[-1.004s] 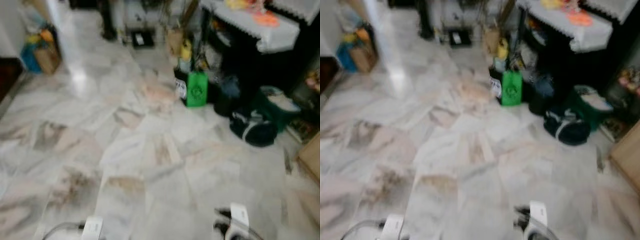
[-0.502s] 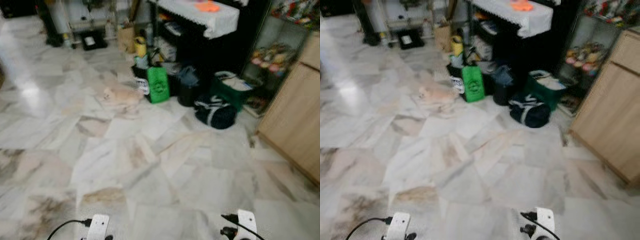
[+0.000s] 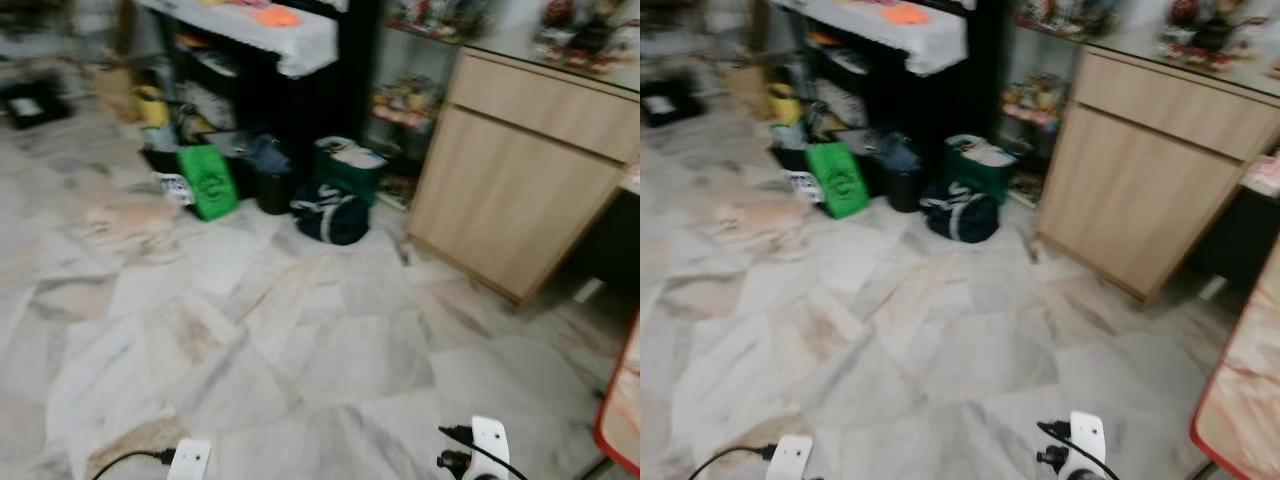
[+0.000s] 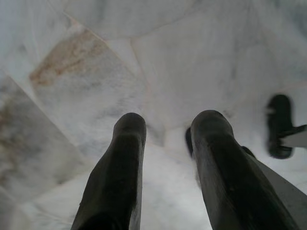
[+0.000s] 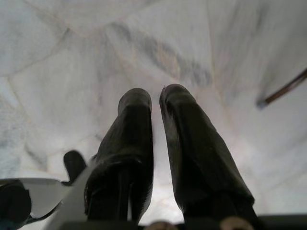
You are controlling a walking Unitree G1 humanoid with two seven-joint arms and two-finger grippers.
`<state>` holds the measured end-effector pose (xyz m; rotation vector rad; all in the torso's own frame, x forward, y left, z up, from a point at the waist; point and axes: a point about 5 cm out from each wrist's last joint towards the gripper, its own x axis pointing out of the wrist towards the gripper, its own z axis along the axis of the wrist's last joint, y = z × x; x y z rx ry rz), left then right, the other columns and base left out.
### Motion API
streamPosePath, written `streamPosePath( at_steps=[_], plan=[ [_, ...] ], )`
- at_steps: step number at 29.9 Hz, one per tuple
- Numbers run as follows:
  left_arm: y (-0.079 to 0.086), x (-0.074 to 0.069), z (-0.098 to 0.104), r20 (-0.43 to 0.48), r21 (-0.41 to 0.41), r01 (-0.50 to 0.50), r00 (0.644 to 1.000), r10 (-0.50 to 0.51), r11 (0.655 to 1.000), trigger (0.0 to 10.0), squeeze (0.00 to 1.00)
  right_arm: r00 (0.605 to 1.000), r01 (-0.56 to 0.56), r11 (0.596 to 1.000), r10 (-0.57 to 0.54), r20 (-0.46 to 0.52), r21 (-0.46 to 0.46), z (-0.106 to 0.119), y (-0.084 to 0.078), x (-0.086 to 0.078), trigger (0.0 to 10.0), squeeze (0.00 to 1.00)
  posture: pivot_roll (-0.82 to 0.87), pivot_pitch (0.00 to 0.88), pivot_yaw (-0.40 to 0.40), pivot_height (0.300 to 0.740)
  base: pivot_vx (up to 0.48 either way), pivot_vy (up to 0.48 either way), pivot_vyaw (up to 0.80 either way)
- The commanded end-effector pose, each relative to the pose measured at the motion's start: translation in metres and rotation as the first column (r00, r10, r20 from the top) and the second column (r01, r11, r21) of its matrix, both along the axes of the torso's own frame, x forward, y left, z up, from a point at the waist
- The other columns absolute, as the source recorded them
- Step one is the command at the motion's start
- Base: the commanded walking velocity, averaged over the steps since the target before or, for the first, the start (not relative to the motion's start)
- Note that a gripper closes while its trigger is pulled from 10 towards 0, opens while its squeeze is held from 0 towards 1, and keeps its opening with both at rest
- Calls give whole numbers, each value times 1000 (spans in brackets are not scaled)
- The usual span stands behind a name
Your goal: Setting the table
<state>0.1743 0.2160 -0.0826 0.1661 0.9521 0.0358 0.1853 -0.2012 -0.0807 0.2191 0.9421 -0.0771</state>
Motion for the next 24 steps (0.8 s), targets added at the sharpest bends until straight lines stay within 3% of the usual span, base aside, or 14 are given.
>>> streamPosePath(
  at_steps=[1,14,24],
  plan=[
    [-4,-1,-1,-8,-8,14,1000,-15,1000,10000,0,1000,7,1000,-7,-1,-9,0,-3,0,10000,0,21,34,-6,740,0,0,-800],
    [6,-10,-3,-31,0,4,1000,-4,1000,10000,0,1000,3,1000,-3,-2,-3,-1,3,0,10000,0,20,34,-4,740,0,0,-800],
    [5,-11,-4,-34,-2,4,999,-4,1000,10000,0,1000,5,1000,-5,1,0,0,2,0,10000,0,21,34,-5,740,0,0,-800]
  ],
)
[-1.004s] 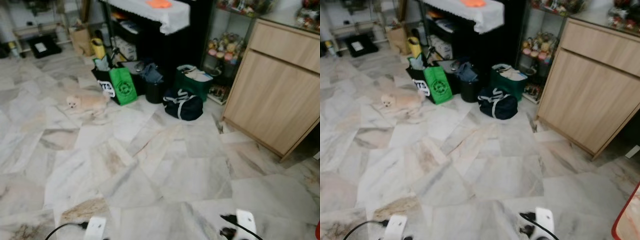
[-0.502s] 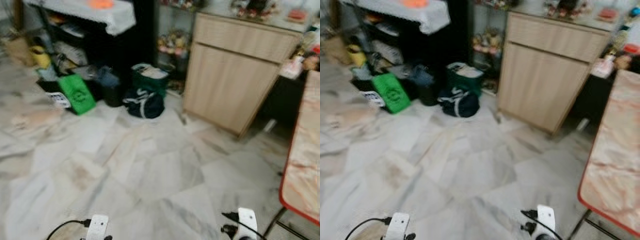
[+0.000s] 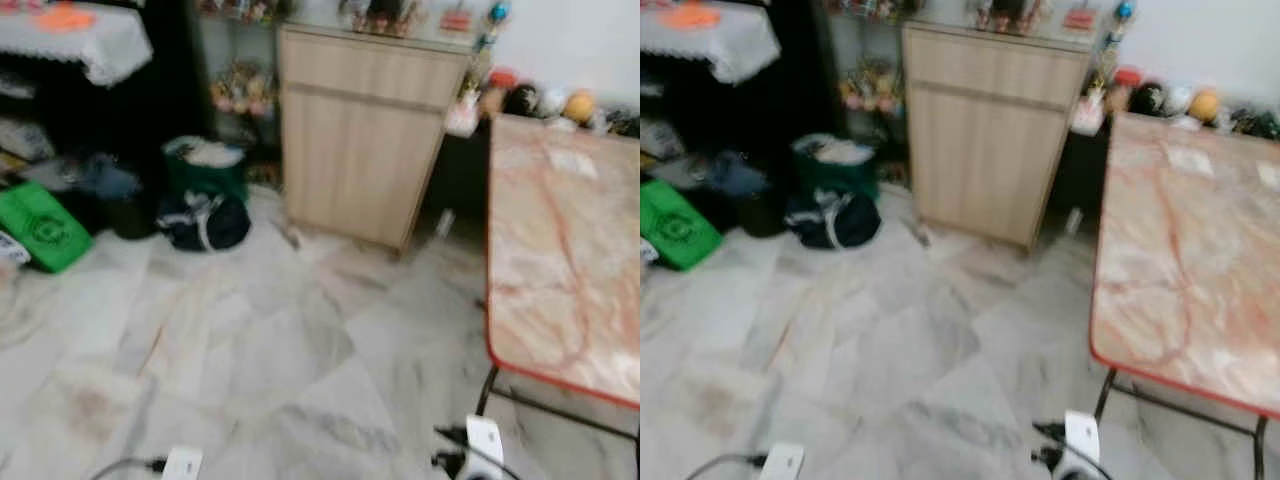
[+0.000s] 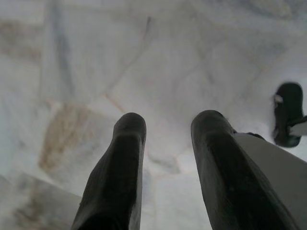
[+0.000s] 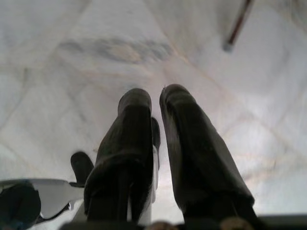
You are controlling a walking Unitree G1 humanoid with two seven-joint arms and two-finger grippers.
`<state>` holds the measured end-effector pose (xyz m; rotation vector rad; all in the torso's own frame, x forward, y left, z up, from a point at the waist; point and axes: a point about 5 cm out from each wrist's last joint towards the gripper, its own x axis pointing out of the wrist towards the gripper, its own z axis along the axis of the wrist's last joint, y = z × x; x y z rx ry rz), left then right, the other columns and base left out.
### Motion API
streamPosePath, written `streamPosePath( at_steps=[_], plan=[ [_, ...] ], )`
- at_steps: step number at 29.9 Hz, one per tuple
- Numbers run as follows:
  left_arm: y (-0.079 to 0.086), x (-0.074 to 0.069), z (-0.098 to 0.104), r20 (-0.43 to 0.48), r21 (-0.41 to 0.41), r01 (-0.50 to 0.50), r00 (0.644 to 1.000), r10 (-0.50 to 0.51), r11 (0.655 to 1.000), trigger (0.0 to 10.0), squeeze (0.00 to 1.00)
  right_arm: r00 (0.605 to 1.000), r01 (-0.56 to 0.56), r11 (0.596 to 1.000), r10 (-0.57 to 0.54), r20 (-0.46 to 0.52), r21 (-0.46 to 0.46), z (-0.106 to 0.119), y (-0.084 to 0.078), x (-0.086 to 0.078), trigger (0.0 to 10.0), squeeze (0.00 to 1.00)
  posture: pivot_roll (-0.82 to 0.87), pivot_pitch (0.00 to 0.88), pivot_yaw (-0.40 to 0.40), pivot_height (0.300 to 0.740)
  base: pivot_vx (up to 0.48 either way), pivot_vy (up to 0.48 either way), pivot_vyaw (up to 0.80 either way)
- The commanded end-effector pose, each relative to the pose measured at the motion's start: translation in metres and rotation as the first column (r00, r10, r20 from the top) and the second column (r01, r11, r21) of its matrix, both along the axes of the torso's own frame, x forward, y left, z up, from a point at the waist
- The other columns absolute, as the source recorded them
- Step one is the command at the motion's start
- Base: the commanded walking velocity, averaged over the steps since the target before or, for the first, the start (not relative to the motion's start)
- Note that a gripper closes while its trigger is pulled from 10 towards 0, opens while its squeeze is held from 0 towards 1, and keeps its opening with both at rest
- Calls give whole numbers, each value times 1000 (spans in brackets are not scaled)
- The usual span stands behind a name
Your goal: Setting the table
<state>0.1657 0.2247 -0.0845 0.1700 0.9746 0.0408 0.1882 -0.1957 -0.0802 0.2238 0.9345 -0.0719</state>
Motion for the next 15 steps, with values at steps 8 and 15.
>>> streamPosePath(
  at_steps=[8,15],
  plan=[
    [-4,-2,-2,-13,-9,11,1000,-11,1000,10000,0,1000,28,1000,-28,6,5,0,-6,-2,10000,1000,22,36,-5,740,0,0,-473],
    [-4,-2,-2,-17,-4,20,1000,-20,1000,10000,0,1000,3,1000,-3,11,-10,1,-7,-1,10000,0,22,37,-4,740,0,0,-181]
  ],
)
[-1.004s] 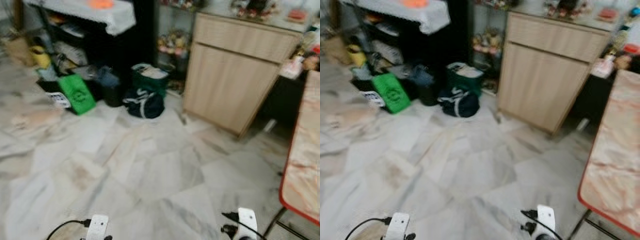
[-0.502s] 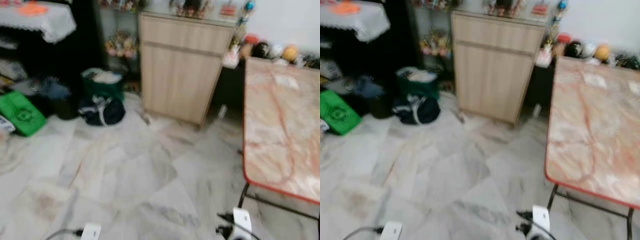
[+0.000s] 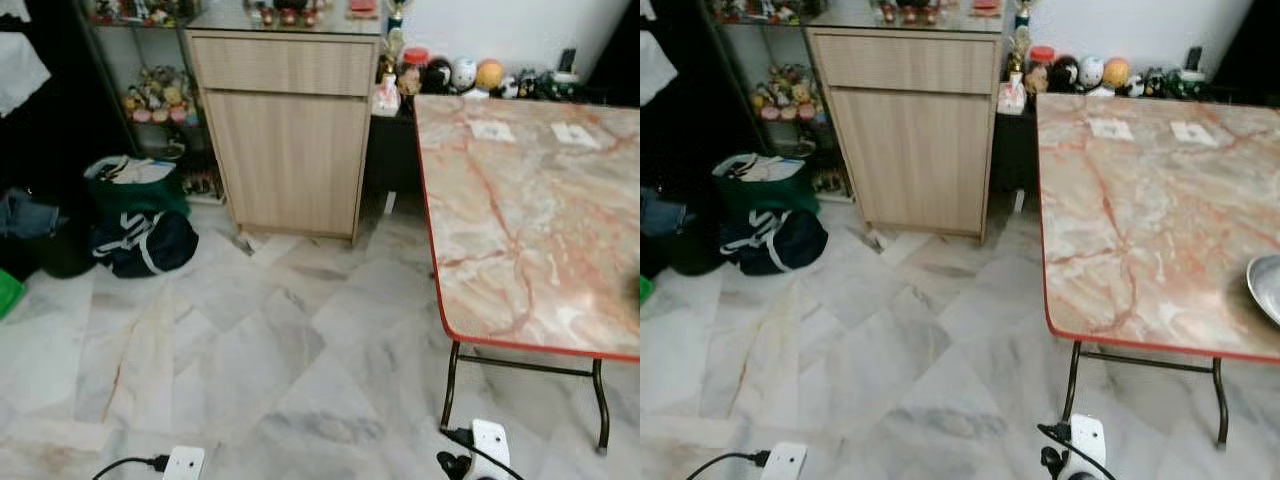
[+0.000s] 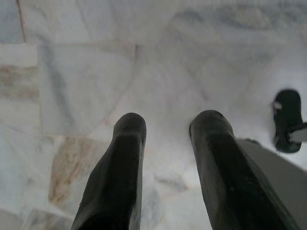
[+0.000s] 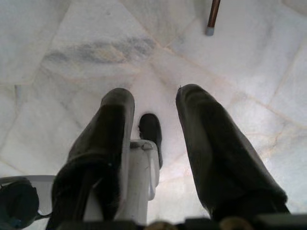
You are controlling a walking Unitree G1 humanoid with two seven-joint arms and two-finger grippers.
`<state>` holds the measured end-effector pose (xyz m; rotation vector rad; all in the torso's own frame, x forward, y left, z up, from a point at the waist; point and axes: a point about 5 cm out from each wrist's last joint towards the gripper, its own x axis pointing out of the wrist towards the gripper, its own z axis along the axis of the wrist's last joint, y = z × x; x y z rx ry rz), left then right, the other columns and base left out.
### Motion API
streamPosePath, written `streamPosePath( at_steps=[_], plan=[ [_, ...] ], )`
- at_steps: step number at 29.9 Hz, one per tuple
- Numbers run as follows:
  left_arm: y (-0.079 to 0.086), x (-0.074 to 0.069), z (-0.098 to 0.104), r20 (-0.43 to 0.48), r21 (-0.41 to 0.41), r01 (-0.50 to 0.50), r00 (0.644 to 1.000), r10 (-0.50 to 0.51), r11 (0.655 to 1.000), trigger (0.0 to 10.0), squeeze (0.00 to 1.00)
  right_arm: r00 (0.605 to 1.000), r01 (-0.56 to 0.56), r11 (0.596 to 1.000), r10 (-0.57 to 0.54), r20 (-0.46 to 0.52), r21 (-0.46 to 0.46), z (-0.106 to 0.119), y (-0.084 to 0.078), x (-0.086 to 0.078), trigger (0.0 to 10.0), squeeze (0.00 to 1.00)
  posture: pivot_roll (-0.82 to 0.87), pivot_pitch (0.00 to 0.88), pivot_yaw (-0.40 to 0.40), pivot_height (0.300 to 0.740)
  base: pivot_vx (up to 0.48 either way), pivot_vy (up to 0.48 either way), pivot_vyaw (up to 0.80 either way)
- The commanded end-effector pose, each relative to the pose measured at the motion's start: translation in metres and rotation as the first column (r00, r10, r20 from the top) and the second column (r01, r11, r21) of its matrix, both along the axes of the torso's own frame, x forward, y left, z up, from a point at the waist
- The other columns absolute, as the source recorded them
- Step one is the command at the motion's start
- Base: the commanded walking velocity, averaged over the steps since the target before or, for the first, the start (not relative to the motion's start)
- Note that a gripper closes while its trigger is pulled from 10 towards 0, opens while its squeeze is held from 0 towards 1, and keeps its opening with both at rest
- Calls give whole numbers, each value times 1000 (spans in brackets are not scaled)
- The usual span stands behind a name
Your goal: Setting the table
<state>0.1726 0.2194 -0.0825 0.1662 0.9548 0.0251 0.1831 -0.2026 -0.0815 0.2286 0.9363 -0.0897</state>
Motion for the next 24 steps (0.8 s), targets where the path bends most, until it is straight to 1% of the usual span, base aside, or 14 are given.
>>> streamPosePath(
  at_steps=[1,5,6,7,11,12,13,17,23,24],
  plan=[
    [1,-9,-4,-37,8,9,999,-8,1000,10000,0,1000,-15,1000,15,15,-8,2,0,4,10000,0,22,37,-4,740,0,0,0],
    [0,-9,-4,-36,12,25,999,-25,1000,10000,0,1000,1,1000,-1,15,0,2,1,3,10000,0,23,38,-4,740,0,0,0],
    [-1,-9,-4,-36,16,29,999,-28,999,10000,0,1000,3,1000,-3,17,1,2,1,3,10000,51,23,38,-4,740,0,0,0],
    [-1,-9,-4,-36,17,31,999,-30,999,10000,0,1000,11,1000,-11,21,7,2,2,4,10000,1000,22,38,-4,740,0,-330,0],
    [-1,-9,-4,-36,13,29,999,-28,1000,10000,0,1000,15,1000,-15,26,9,2,6,6,10000,1000,21,37,-4,740,0,-336,0],
    [-2,-9,-4,-38,12,30,999,-30,999,10000,0,1000,13,1000,-13,23,0,2,8,6,10000,678,21,37,-4,740,0,-334,0],
    [-2,-9,-5,-40,12,31,999,-31,999,10000,0,1000,7,1000,-7,20,-4,2,10,7,10000,4,22,37,-5,740,0,-337,0],
    [-1,-10,-5,-44,15,31,999,-31,999,10000,0,999,12,1000,-13,30,9,2,14,9,10000,0,21,38,-6,740,0,-340,0],
    [7,-15,-5,-52,20,23,998,-22,1000,10000,0,999,10,1000,-10,36,8,3,16,11,10000,0,22,37,-7,740,0,-418,0],
    [8,-16,-5,-53,21,22,998,-21,1000,10000,0,999,11,1000,-11,37,8,3,16,11,10000,0,22,36,-7,740,0,0,0]
  ],
)
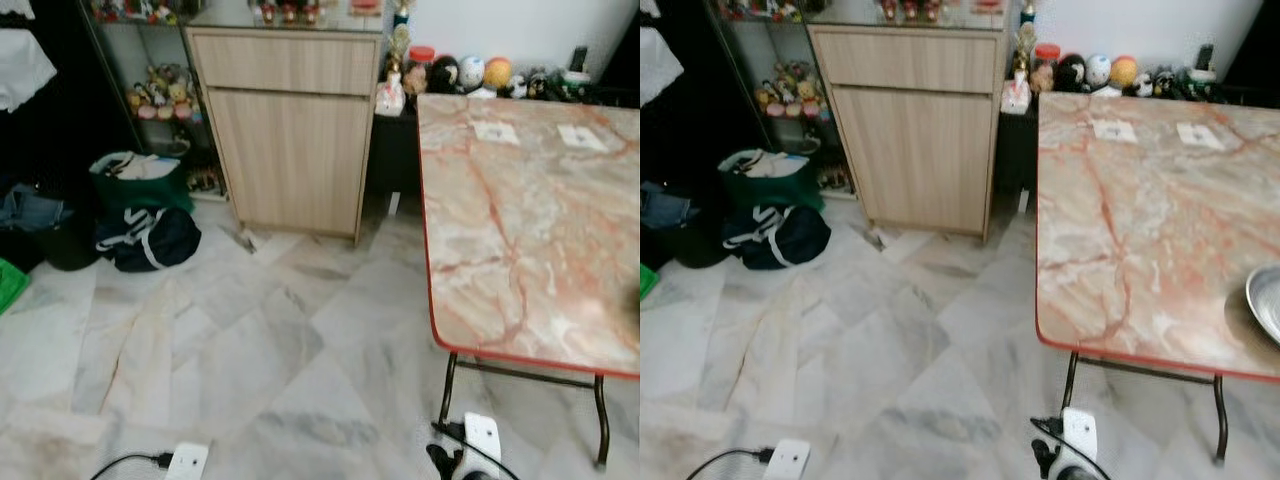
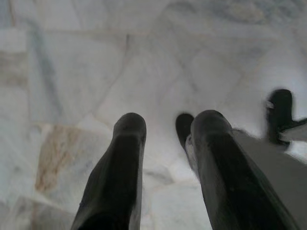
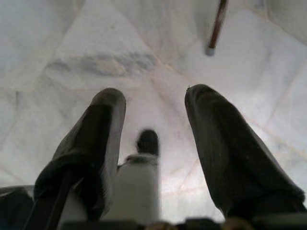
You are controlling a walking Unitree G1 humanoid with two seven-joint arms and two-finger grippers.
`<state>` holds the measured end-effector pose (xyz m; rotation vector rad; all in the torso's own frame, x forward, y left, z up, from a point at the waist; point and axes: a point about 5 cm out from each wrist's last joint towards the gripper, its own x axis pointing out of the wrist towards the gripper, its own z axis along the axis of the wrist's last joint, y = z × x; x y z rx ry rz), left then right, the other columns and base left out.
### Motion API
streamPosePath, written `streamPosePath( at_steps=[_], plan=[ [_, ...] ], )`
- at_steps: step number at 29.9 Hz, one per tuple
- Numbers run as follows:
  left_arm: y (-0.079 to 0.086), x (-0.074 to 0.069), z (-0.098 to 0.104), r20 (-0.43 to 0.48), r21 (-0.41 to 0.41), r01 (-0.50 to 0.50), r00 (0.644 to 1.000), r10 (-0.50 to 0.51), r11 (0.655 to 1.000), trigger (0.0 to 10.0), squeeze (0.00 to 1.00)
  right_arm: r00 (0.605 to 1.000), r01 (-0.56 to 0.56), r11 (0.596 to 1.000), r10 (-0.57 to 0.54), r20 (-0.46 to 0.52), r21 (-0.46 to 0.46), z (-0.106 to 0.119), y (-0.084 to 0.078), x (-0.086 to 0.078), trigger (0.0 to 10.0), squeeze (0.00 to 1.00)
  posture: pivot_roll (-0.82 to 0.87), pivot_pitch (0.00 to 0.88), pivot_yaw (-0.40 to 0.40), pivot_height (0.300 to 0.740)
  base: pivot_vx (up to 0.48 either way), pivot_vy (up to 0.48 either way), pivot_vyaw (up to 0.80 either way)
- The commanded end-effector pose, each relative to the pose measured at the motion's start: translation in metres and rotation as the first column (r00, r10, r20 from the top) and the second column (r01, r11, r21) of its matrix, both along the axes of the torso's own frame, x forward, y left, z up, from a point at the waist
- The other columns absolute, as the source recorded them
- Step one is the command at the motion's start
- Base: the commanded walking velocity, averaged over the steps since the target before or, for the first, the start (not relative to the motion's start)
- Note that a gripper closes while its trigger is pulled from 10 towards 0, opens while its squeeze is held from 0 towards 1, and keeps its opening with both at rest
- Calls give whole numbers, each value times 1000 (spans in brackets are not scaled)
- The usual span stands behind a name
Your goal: Setting the table
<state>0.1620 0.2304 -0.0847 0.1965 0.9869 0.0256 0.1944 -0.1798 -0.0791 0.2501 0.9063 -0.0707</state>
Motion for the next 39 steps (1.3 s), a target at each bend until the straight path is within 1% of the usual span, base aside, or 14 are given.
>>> streamPosePath(
  at_steps=[1,9,14,21,27,31,39],
  plan=[
    [-2,-6,-3,-20,-5,10,1000,-10,1000,10000,0,1000,16,1000,-16,6,-17,1,-7,0,10000,0,22,36,-7,740,0,0,0],
    [-1,-6,-3,-24,-3,13,1000,-13,1000,10000,0,1000,20,1000,-20,13,-19,2,-11,1,10000,0,20,36,-7,740,0,0,0],
    [-3,-5,-3,-27,-4,13,1000,-13,1000,10000,0,1000,24,1000,-24,10,-19,2,-14,0,10000,0,19,34,-6,740,0,0,-81],
    [-9,-5,-4,-29,-11,16,999,-16,1000,10000,0,1000,25,1000,-25,2,-15,1,-18,-2,10000,0,19,28,-4,740,0,0,-647],
    [-10,-5,-5,-22,-18,11,1000,-12,1000,10000,0,1000,17,1000,-17,-4,-20,1,-20,-4,10000,0,16,21,-2,740,0,0,-650],
    [-11,-5,-5,-24,-8,39,999,-39,999,10000,0,1000,14,1000,-14,-12,-20,0,-21,-6,10000,0,14,16,0,740,0,0,-652],
    [-11,-4,-4,-20,-4,49,999,-49,999,10000,0,1000,16,1000,-17,-12,-19,-1,-20,-9,10000,0,17,10,0,740,0,-320,-573]
  ],
)
